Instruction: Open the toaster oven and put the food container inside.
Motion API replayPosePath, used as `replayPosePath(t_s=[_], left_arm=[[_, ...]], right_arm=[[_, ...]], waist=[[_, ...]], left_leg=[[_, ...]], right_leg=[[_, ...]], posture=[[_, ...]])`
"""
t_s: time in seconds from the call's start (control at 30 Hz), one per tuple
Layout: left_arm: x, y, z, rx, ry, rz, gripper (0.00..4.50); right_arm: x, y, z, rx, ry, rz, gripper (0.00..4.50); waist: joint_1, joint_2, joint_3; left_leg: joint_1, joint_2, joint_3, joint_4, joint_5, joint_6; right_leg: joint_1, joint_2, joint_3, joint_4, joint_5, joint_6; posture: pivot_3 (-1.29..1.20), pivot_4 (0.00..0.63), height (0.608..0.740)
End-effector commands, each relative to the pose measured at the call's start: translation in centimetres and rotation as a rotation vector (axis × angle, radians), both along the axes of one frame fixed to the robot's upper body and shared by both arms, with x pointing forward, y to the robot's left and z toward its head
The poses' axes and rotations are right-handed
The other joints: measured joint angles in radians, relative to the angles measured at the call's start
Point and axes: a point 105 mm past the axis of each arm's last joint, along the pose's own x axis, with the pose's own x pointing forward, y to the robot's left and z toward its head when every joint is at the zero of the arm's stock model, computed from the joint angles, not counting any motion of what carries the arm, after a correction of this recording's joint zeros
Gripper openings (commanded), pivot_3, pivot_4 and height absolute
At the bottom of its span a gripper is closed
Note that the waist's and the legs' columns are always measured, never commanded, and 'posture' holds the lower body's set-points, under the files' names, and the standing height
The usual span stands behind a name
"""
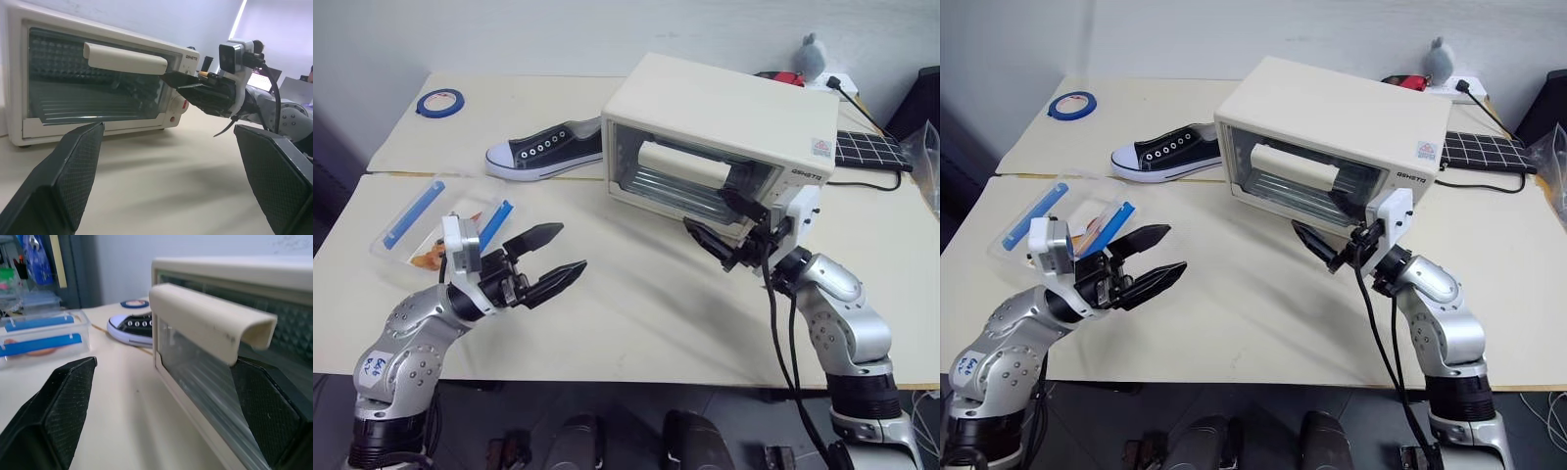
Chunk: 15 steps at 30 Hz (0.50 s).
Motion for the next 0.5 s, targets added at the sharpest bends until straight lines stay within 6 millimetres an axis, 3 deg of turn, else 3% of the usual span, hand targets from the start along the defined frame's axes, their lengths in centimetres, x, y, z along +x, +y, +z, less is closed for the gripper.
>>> replayPosePath(t_s=[0.03,0.13,0.33,0.5], left_arm=[[-0.1,-0.2,0.2,0.000,-0.015,-0.013,4.50],[0.1,-0.2,0.3,-0.016,-0.007,-0.005,4.50],[1.9,1.0,1.8,-0.056,-0.045,0.058,4.50],[5.7,1.5,4.1,-0.126,-0.148,0.137,3.00]], right_arm=[[-1.1,0.7,1.1,-0.003,-0.072,0.045,4.46],[-2.4,1.7,0.5,-0.036,-0.081,0.109,4.46],[-4.7,2.1,-3.3,-0.252,-0.049,0.205,4.46],[-4.7,1.9,-4.1,-0.285,-0.045,0.203,4.50]], waist=[[0.000,0.000,0.000],[0.000,0.000,0.000],[0.001,0.000,0.000],[0.004,-0.001,0.000]], left_leg=[[0.000,0.000,0.000,0.000,0.000,0.000],[0.000,0.000,0.000,0.000,0.000,0.000],[0.000,0.000,0.000,0.000,0.000,0.000],[0.000,0.000,0.000,0.001,0.000,0.000]], right_leg=[[0.000,0.000,0.000,0.000,0.000,0.000],[0.000,0.000,0.000,0.000,0.000,0.000],[0.000,0.000,0.000,0.000,0.000,0.000],[0.000,0.000,0.000,0.001,0.000,0.000]], posture=[[0.00,0.150,0.740],[0.00,0.150,0.740],[0.00,0.150,0.740],[0.00,0.150,0.740]])
